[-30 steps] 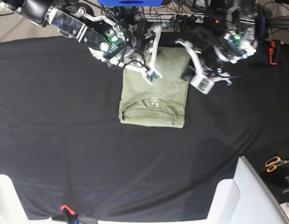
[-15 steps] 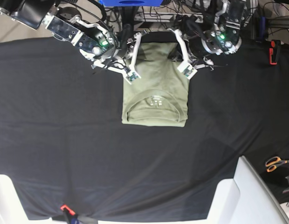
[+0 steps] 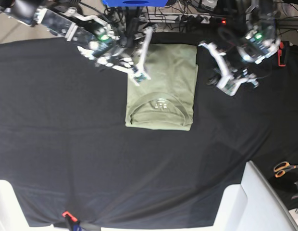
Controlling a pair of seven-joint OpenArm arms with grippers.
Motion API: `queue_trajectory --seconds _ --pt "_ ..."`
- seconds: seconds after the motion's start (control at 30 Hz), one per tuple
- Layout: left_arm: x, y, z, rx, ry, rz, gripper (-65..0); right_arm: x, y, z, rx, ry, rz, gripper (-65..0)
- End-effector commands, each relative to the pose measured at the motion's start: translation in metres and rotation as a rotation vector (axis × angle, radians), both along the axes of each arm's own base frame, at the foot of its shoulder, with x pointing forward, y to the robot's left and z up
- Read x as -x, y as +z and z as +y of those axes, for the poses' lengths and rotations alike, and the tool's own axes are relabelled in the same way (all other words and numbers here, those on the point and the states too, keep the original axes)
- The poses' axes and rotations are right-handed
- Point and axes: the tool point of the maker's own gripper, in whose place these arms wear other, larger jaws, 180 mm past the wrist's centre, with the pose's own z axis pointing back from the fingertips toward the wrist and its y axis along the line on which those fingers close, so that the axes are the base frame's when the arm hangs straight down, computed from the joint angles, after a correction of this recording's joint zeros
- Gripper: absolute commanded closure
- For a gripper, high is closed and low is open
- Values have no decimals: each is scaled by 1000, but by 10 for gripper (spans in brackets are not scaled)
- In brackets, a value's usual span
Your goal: Fold the T-shirt properly
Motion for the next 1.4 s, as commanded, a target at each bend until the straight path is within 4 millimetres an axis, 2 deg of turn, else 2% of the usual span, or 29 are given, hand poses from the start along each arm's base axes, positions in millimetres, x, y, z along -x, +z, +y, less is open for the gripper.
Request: queue_trajectory --seconds 0.0,0.1,0.2,0.43,0.53,0.63,0.67,0.77,0.83,0.9,0.97,1.1,1.17,1.23,1.33,1.37 --pt "11 0 8 -18 5 14 0 -2 4 -11 18 -16 -7 0" --pt "41 -10 21 -40 28 80 0 4 3 -37 61 -69 7 0" --pt "64 -9 28 -21 49 79 0 16 -5 -71 108 -151 45 0" --pt "121 -15 32 8 66 149 0 57 -22 -141 216 -315 120 0" --pt "143 -25 34 9 78 215 0 71 -25 -167 251 -343 83 0" --pt "161 -41 38 17 106 275 0 89 -31 -186 292 -348 91 0" --pt "168 -47 40 19 119 299 0 97 -37 -193 316 -351 107 0" --pt "191 -69 26 89 125 348 0 124 -69 -224 424 -367 167 0" --pt "216 -88 19 119 120 392 0 140 -93 -237 465 -362 200 0" --pt "232 -107 11 123 94 423 0 157 -114 -249 502 -309 228 0" --pt "254 -130 0 124 86 480 0 174 -136 -250 519 -209 249 0" --pt "268 -180 2 50 166 555 0 210 -177 -267 614 51 315 0" --pt "273 -205 6 32 217 605 0 233 -195 -284 660 183 368 0" --pt "274 -222 4 53 267 647 0 239 -205 -288 645 248 365 0" --pt "270 -234 -2 96 351 673 0 229 -211 -292 585 238 286 0" --pt "262 -236 -4 109 368 658 0 222 -212 -290 564 232 252 0"
